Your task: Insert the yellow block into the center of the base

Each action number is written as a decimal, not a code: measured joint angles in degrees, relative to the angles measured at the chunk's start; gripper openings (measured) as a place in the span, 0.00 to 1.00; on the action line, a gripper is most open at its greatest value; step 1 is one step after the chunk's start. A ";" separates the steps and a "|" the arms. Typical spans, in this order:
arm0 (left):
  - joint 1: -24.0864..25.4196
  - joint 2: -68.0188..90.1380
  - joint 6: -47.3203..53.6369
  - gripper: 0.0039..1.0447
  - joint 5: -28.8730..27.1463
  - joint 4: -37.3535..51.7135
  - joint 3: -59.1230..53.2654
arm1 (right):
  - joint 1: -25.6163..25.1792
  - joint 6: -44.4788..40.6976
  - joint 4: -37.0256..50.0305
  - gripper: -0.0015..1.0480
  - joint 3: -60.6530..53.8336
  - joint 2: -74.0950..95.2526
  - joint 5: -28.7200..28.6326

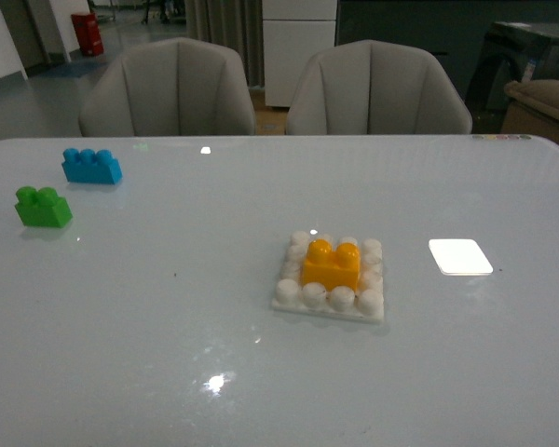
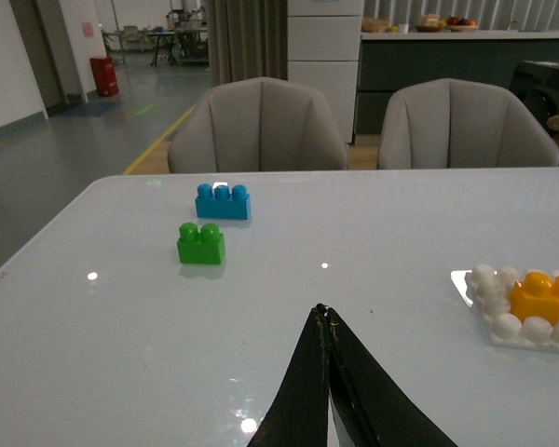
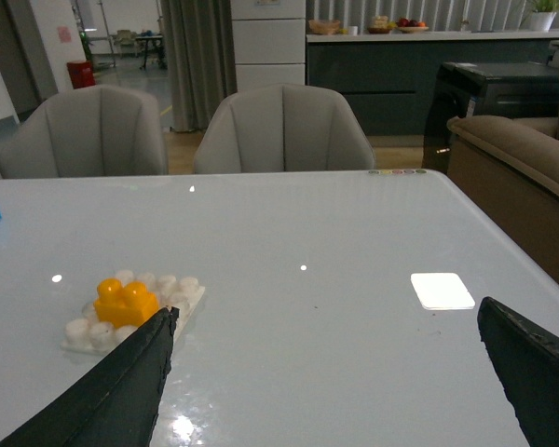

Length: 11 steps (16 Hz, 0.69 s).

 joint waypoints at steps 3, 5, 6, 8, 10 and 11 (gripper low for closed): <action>0.00 0.00 -0.02 0.13 -0.02 0.00 0.00 | 0.00 0.00 0.00 0.94 0.00 0.00 0.00; 0.00 0.00 -0.02 0.30 -0.02 0.00 0.00 | 0.00 0.00 0.00 0.94 0.00 0.00 0.00; 0.00 0.00 -0.02 0.36 -0.02 0.00 0.00 | 0.00 0.00 -0.02 0.94 0.00 0.00 0.00; 0.00 0.00 -0.02 0.56 -0.02 0.00 0.00 | 0.00 0.00 0.00 0.94 0.00 0.00 0.00; 0.00 0.00 -0.02 0.75 -0.02 0.00 0.00 | 0.00 0.00 -0.02 0.94 0.00 0.00 0.00; 0.00 0.00 -0.02 0.86 0.00 0.00 0.00 | 0.00 0.00 0.00 0.94 0.00 0.00 0.02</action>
